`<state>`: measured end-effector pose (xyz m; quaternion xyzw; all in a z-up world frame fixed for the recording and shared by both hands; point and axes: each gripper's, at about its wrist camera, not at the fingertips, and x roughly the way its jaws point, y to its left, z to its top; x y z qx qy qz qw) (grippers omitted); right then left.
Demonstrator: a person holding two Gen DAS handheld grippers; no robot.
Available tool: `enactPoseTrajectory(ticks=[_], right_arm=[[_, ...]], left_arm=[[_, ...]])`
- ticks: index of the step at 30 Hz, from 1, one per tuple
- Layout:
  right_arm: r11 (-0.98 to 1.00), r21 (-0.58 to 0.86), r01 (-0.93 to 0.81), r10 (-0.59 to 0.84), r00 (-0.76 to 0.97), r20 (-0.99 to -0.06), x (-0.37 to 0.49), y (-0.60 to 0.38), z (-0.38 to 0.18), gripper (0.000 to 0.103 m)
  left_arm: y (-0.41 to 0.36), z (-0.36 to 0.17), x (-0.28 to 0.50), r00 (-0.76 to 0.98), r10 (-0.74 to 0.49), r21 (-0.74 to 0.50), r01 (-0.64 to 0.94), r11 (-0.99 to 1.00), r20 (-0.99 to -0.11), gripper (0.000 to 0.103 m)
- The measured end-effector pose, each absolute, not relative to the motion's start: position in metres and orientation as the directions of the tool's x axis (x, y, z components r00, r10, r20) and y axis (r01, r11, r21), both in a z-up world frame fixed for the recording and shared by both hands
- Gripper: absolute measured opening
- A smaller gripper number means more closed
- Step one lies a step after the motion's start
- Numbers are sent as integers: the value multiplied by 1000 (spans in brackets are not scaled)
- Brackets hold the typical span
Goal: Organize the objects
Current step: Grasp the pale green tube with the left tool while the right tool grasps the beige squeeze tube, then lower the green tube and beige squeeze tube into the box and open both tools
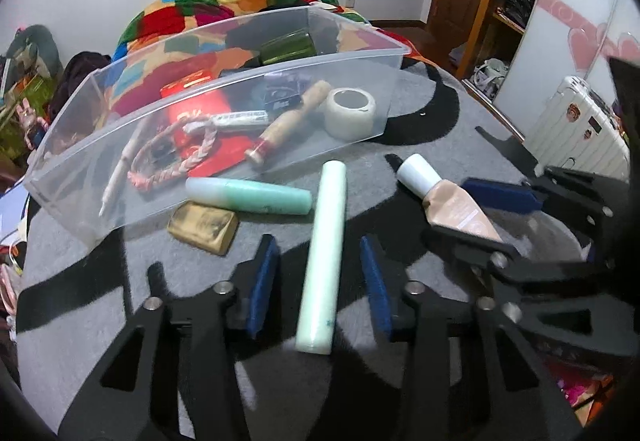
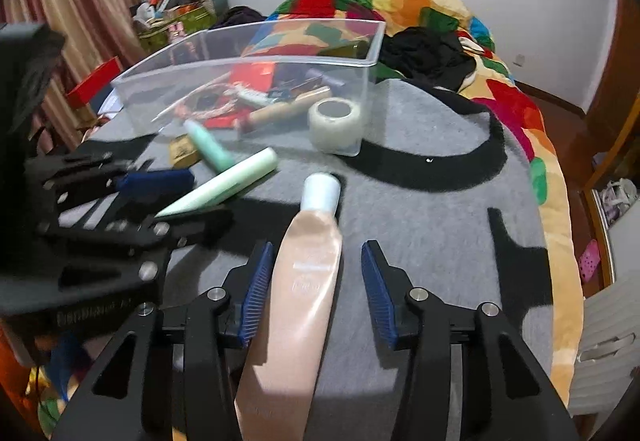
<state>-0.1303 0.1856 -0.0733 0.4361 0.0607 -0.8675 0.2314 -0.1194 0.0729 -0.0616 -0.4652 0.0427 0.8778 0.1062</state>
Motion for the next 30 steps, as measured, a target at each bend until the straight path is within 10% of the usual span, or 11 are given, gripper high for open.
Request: enactPoseTrajectory(ticks=[7, 9, 30], right_arm=[[-889, 72, 451, -335, -536, -775, -136, 180, -72, 24], [-889, 82, 450, -341, -533, -775, -134, 182, -70, 5], [-865, 196, 461, -460, -574, -677, -133, 195, -14, 6]], left_arm=[[78, -62, -113, -566, 160, -14, -254, -967, -809, 15], [78, -62, -110, -570, 165, -17, -255, -967, -805, 15], [42, 12, -77, -713, 222, -120, -191, -974, -665, 15]])
